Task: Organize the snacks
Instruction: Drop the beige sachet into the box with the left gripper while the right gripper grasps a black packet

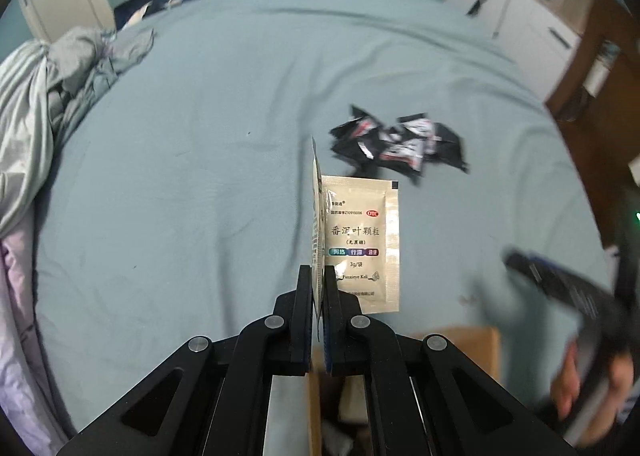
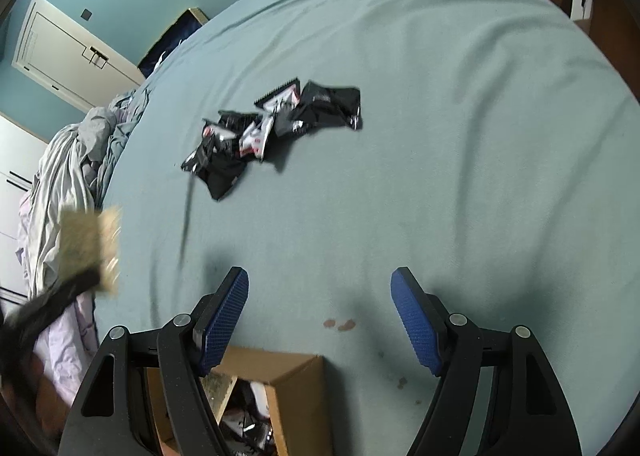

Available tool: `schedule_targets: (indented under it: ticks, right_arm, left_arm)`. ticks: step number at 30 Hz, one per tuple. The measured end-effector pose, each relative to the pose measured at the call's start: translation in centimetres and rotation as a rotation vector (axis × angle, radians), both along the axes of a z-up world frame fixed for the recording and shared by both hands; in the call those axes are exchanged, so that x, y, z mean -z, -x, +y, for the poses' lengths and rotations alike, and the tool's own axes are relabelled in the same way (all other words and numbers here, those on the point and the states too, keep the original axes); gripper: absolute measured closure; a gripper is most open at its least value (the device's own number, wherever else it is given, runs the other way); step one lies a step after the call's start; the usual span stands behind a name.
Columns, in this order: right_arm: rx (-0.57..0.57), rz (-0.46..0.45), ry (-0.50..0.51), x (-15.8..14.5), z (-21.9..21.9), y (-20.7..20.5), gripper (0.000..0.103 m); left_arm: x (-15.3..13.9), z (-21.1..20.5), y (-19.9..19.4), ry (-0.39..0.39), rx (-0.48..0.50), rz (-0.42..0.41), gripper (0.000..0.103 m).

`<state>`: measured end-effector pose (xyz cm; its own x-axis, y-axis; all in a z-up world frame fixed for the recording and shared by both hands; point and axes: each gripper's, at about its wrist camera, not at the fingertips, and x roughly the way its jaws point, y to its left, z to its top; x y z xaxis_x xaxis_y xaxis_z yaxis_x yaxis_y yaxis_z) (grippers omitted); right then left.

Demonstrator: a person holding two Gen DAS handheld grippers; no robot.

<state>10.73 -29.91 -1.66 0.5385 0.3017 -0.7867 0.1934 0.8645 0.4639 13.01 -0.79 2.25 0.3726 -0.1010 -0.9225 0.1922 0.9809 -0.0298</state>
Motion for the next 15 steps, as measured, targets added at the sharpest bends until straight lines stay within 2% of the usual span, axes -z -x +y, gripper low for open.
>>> schedule_targets:
  ticks: [3, 7, 11, 15]
  right_arm:
    - [0.017, -0.008, 0.004, -0.3, -0.6, -0.8, 0.03]
    - [0.04, -0.004, -0.004, 0.0, -1.4, -2.0, 0.03]
    - [0.042, 0.003, -0.001, 0.4, -1.7, -3.2, 0.03]
    - [0.031, -0.024, 0.031, -0.2, -1.6, -4.8, 0.03]
  left_arm:
    - [-1.3, 0.1, 2.6, 0.043, 0.033, -0.01, 0.099]
    - [-1.4, -0.1, 5.4, 0.098, 0.052, -0.012, 0.099]
    - [0.7, -0.4, 7.3, 0.091, 0.078, 0.007, 0.099]
    - [2.5, -1.4, 8.8, 0.079, 0.14, 0.058, 0.099]
